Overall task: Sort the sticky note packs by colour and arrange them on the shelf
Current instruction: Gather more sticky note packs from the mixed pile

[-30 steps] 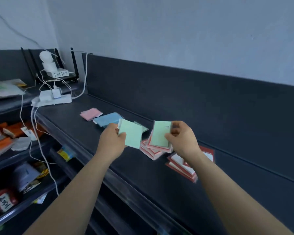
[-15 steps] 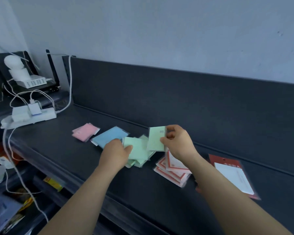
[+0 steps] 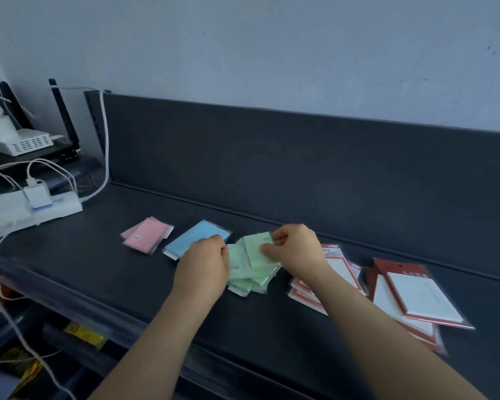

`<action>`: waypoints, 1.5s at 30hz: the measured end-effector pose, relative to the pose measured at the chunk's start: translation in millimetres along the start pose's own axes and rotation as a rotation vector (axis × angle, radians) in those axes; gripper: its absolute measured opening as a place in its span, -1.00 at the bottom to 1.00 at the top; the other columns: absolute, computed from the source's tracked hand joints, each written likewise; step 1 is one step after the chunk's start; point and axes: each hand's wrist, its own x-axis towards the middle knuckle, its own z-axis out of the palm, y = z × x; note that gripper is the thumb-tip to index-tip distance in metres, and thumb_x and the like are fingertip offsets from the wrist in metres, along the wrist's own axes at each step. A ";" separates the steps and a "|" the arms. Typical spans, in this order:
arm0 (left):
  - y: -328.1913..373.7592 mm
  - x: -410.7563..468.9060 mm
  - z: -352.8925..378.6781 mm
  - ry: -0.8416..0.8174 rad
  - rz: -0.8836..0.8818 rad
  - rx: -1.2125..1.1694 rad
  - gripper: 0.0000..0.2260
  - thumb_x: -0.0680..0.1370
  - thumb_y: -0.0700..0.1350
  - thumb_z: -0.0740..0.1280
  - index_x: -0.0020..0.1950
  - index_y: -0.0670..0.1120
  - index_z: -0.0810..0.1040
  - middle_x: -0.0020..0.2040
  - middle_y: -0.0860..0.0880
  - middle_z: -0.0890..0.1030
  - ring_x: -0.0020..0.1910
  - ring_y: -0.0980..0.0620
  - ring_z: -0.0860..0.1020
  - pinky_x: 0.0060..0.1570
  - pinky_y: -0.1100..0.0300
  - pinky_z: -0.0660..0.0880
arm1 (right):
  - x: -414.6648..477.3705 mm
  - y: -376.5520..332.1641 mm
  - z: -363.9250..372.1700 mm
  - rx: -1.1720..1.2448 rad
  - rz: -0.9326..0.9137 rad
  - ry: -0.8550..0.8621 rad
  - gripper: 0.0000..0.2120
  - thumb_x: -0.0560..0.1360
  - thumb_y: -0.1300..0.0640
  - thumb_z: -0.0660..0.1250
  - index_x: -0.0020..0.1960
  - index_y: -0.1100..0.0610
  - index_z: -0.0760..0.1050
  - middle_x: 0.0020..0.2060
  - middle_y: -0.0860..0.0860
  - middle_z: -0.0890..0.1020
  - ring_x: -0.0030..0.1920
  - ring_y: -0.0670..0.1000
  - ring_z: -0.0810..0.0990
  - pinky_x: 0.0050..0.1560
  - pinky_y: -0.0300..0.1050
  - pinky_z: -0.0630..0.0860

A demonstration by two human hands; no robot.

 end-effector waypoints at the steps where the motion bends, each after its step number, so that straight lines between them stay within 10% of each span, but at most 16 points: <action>1: -0.3 -0.6 -1.4 0.018 0.036 0.000 -0.80 0.62 -0.11 0.18 -0.07 -0.15 0.55 -0.20 -0.02 0.56 -0.22 0.02 0.52 -0.29 0.13 0.47 | -1.6 -1.9 0.2 -0.022 -0.005 0.004 -0.72 0.39 0.05 0.47 0.02 0.17 0.59 -0.16 0.00 0.64 -0.11 0.03 0.61 0.00 0.03 0.58; 13: 39.1 -14.9 10.2 0.142 0.452 -0.048 -0.95 0.46 -0.19 0.43 -0.12 -0.16 0.65 -0.23 -0.06 0.63 -0.24 -0.13 0.58 -0.26 0.00 0.57 | -52.8 36.9 -52.1 -0.339 -0.083 0.289 -0.68 0.60 0.03 0.19 0.32 0.07 0.47 0.26 -0.01 0.56 0.21 0.05 0.54 0.13 -0.10 0.48; 17: 69.7 -28.5 21.2 0.083 0.525 -0.068 -0.95 0.46 -0.16 0.41 -0.11 -0.11 0.65 -0.21 -0.03 0.65 -0.23 -0.10 0.58 -0.26 0.07 0.53 | -77.3 64.2 -76.6 -0.399 -0.021 0.359 -0.84 0.57 0.07 0.19 -0.01 0.13 0.50 -0.08 -0.03 0.60 -0.02 0.08 0.57 -0.23 -0.11 0.36; 22: 121.4 -51.6 30.7 0.043 0.617 -0.081 -0.97 0.42 -0.20 0.44 -0.16 -0.12 0.66 -0.22 -0.04 0.66 -0.25 -0.12 0.59 -0.28 0.06 0.54 | -119.2 96.9 -115.4 -0.415 0.070 0.406 -0.68 0.59 0.04 0.19 0.32 0.03 0.48 0.21 -0.09 0.57 0.19 0.02 0.53 0.05 -0.15 0.43; 35: 305.4 -169.7 82.5 -0.110 0.676 -0.280 -0.70 0.61 0.02 0.20 0.28 0.00 0.56 0.18 0.07 0.61 0.16 0.03 0.53 0.11 0.18 0.45 | -248.8 225.8 -265.8 -0.471 0.244 0.484 -0.68 0.61 0.02 0.19 0.30 0.11 0.47 0.27 -0.07 0.54 0.24 0.01 0.49 0.11 -0.13 0.43; 45: 454.5 -244.3 136.9 -0.259 0.794 -0.269 -0.74 0.62 0.05 0.17 0.19 0.01 0.57 0.02 0.09 0.59 0.05 0.04 0.51 0.00 0.16 0.45 | -321.6 340.6 -368.1 -0.464 0.410 0.551 -0.69 0.58 0.03 0.23 0.27 0.11 0.50 0.22 0.00 0.58 0.20 0.07 0.52 0.12 -0.07 0.45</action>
